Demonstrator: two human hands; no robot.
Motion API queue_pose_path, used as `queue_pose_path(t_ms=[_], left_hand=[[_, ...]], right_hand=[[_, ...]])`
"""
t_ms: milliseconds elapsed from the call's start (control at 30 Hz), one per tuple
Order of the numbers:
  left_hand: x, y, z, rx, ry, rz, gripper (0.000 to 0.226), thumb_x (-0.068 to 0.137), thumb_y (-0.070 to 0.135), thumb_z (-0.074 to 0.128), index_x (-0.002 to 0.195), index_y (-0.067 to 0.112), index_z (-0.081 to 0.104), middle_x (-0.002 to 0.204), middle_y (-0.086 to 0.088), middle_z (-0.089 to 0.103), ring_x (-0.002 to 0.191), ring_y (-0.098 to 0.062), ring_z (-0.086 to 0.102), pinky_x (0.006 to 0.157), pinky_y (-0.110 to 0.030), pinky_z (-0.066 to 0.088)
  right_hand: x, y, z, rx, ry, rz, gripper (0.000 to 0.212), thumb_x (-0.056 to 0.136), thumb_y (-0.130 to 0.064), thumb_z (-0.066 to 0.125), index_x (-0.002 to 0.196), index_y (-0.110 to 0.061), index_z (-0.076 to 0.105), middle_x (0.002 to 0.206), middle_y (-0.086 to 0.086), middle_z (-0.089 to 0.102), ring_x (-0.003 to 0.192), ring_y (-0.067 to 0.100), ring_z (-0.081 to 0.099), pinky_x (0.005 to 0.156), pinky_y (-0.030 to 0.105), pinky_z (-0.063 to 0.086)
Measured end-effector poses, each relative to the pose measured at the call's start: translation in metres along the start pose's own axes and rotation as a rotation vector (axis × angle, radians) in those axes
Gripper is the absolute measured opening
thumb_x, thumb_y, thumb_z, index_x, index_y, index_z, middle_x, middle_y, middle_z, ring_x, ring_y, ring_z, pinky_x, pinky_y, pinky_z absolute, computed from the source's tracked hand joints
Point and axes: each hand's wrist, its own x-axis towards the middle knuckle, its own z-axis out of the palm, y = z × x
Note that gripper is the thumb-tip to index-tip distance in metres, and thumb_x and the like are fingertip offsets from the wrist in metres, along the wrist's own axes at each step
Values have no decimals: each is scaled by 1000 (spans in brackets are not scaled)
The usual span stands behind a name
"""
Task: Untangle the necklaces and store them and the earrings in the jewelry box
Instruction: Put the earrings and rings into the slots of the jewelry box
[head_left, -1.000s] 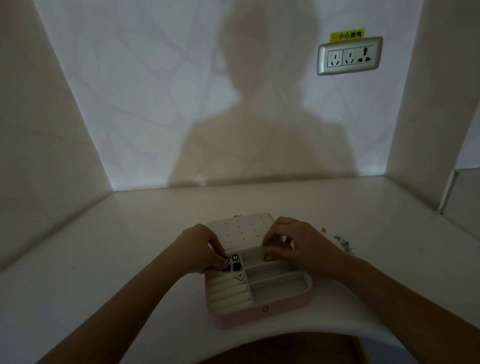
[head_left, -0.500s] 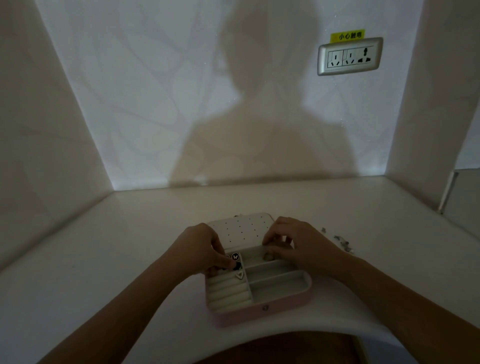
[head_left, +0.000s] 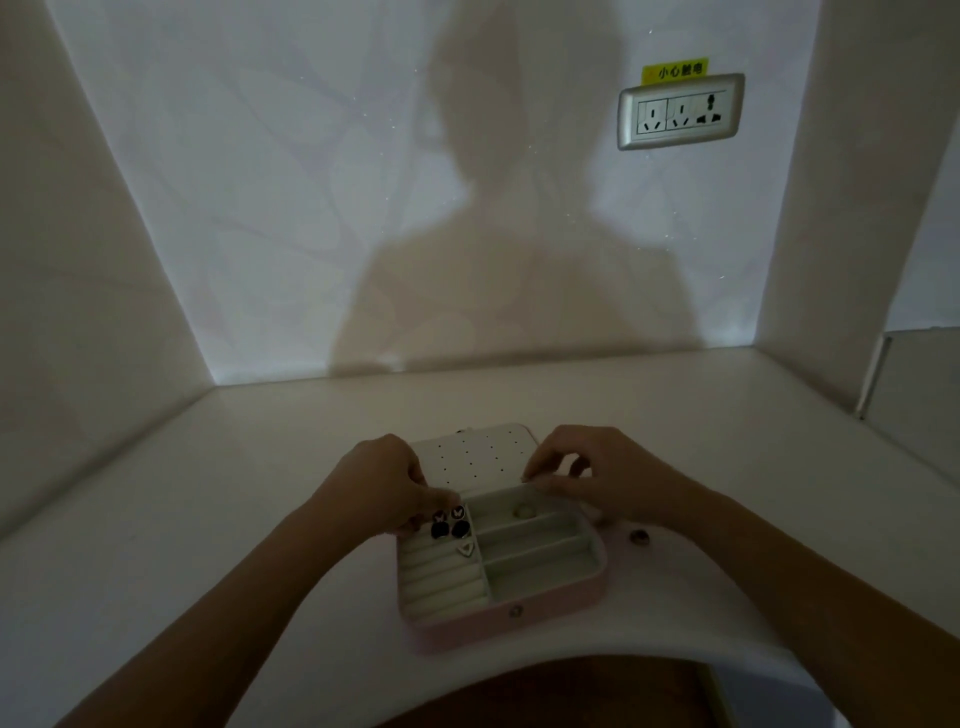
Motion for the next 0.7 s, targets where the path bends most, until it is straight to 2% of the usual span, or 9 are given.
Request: queue_pose_path(t_ms=[100,167,300,367,433,533,700], left_hand=[[4,11,-2,20,52,108,31,81,46,63,70,18,59,65,6,66,58,-5,62,63,-19,53],[4,26,1,-12,48,222,25,84,44,60,71,23,55,68,8,63,58,-2,60,60,-16,50],[14,58,13,-20,26,433,17,85,41,61,76,28,57,77,11,61,70,-3,56,69,-16,47],[25,72,20,-30,-48,503,11,84,36,65,86,25,64,85,12,64,79,-4,60,75,-15,48],[37,84,27,-4,-136,561,15,83,30,68,96,23,67,94,11,65,87,-2,60,78,-11,47],[53,102,36,45,-218,612,23,81,25,71,103,20,67,103,8,64,91,0,55,70,-5,39],[72,123,48,97,-327,632,29,76,31,75,103,21,68,97,10,65,85,-1,57,70,-7,38]], right_hand=[[-10,7,-40,8,-102,171,10,86,-28,66,96,-27,69,91,-13,68,81,-3,63,73,14,50],[-20,16,-69,-12,-199,279,8,86,-25,67,93,-27,69,84,-10,70,70,-1,63,66,15,50],[-30,28,-94,-92,-316,373,9,82,-18,71,86,-26,69,83,-1,71,60,3,61,56,16,47],[-30,32,-95,-134,-320,421,10,80,-16,73,84,-24,69,84,0,71,59,0,60,55,15,45],[-31,36,-94,-173,-340,473,9,78,-17,75,81,-23,68,82,-1,71,56,-1,59,53,13,44],[-34,40,-95,-182,-381,604,17,72,-24,81,79,-19,67,74,-4,68,56,3,60,50,13,45],[-34,41,-91,-141,-447,722,35,62,-29,87,83,-12,64,92,14,71,67,19,66,56,22,52]])
